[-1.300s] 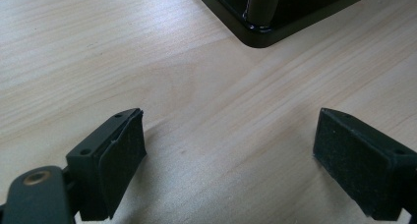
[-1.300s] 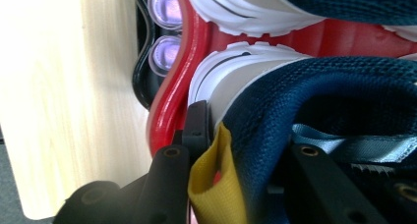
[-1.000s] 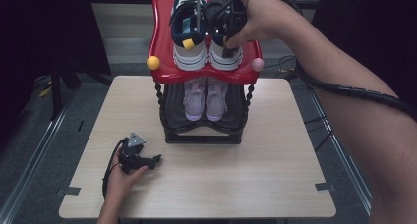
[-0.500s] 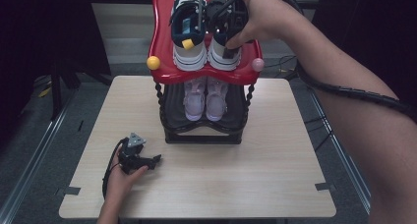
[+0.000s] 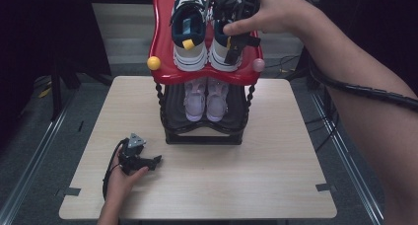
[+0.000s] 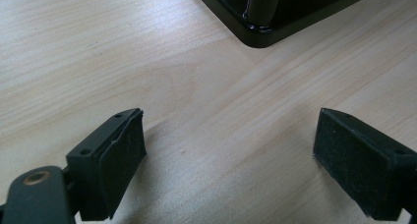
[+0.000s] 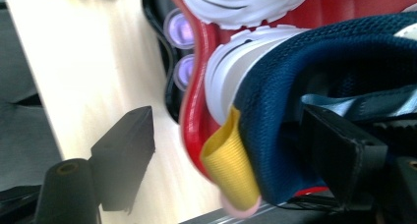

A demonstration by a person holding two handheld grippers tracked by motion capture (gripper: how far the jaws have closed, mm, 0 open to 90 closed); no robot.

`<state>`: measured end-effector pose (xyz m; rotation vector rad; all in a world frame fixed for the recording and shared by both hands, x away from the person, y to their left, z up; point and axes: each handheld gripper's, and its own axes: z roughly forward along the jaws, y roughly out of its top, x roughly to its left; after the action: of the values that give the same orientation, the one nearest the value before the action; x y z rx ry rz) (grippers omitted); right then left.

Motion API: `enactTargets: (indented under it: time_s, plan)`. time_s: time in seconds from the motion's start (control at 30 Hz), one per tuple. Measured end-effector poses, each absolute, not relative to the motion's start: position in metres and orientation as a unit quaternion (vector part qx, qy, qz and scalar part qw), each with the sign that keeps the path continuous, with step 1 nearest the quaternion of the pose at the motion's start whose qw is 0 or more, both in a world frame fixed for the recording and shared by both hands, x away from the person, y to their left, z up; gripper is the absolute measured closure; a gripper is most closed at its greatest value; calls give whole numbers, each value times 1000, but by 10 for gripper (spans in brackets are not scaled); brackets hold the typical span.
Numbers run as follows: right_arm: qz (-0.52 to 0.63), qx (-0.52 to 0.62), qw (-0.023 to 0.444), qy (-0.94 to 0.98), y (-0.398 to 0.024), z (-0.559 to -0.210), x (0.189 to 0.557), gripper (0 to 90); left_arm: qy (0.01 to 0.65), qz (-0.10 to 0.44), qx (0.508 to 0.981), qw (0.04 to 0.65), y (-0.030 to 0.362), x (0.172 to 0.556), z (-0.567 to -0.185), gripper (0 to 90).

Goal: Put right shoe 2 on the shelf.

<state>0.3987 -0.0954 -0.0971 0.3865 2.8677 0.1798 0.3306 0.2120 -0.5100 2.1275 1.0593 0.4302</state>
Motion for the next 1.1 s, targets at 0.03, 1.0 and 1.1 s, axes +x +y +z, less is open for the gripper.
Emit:
enactTargets:
  time_s: [0.03,1.0,1.1]
  plan:
    - [60,137,122,981,-96,-94,397,205,410,166,823,355,212,331,-510,117]
    - [22,164,83,983,-128,-75,380,189,415,166,819,359,211,330,-510,117]
    - [12,162,72,984,-130,-79,379,189,410,166,823,355,212,331,-510,117]
